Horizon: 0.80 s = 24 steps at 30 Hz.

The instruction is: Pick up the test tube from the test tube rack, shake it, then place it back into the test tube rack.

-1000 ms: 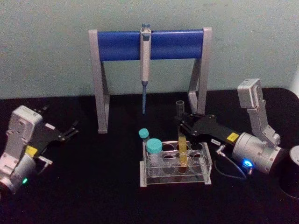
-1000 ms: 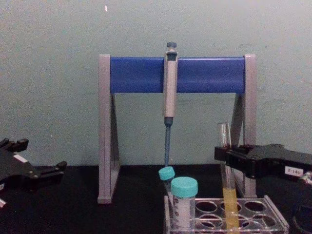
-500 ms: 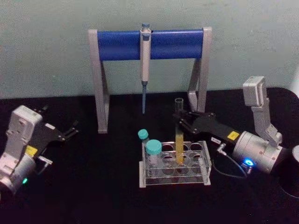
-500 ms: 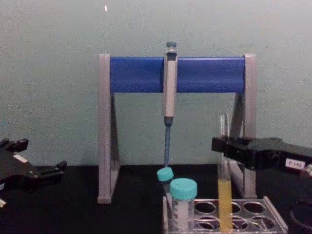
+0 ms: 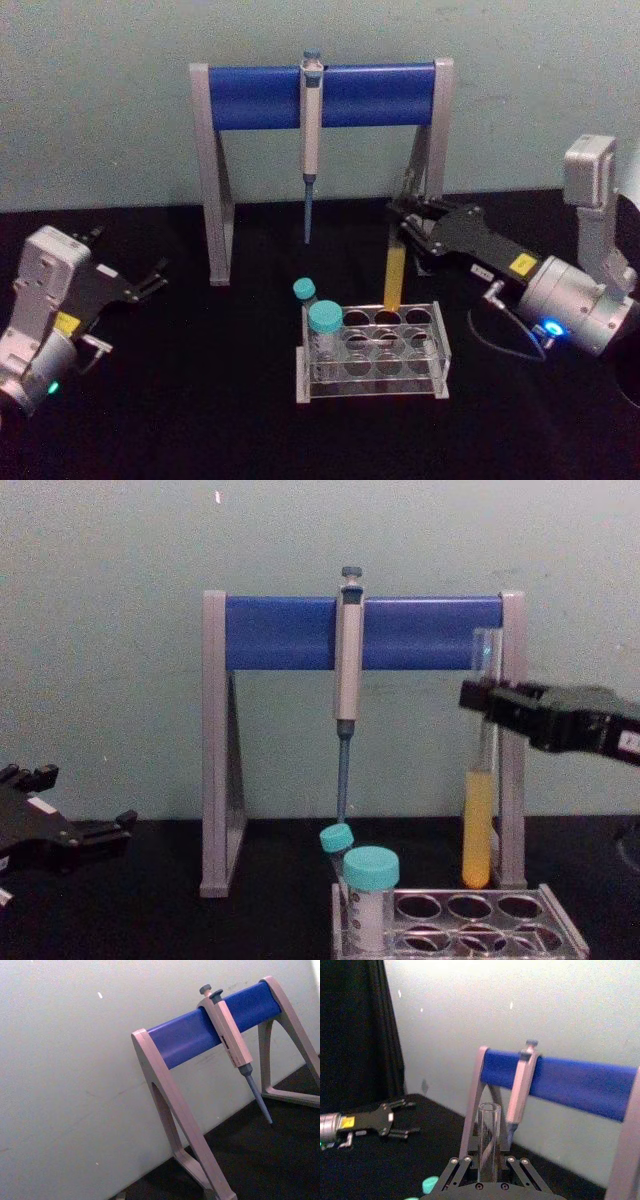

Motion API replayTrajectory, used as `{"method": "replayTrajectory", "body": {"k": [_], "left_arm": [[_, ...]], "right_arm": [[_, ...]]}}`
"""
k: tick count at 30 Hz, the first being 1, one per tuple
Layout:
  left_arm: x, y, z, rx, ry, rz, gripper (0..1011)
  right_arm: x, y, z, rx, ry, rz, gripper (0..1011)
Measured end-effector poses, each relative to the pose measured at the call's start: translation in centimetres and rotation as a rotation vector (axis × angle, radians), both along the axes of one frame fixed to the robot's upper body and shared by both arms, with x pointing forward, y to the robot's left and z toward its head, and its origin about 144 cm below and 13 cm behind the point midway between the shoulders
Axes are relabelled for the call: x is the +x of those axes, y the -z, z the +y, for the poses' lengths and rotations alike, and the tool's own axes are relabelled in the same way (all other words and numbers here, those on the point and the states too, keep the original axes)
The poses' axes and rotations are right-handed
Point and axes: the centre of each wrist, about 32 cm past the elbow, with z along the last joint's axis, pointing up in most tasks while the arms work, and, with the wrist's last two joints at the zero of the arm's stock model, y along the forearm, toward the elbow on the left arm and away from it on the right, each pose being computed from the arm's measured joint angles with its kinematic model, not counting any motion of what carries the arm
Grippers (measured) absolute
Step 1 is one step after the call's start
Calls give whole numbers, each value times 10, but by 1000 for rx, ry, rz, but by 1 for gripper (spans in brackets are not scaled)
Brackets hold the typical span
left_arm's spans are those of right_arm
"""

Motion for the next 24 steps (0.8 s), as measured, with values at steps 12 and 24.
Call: {"method": "replayTrajectory", "body": {"k": [12,24], "left_arm": [[0,0,0,0,0,0,1001],[0,0,0,0,0,0,1001]], "right_arm": [[-7,-9,-11,16,82,-124,232],[0,-7,-5,40,43,-154,232]]}}
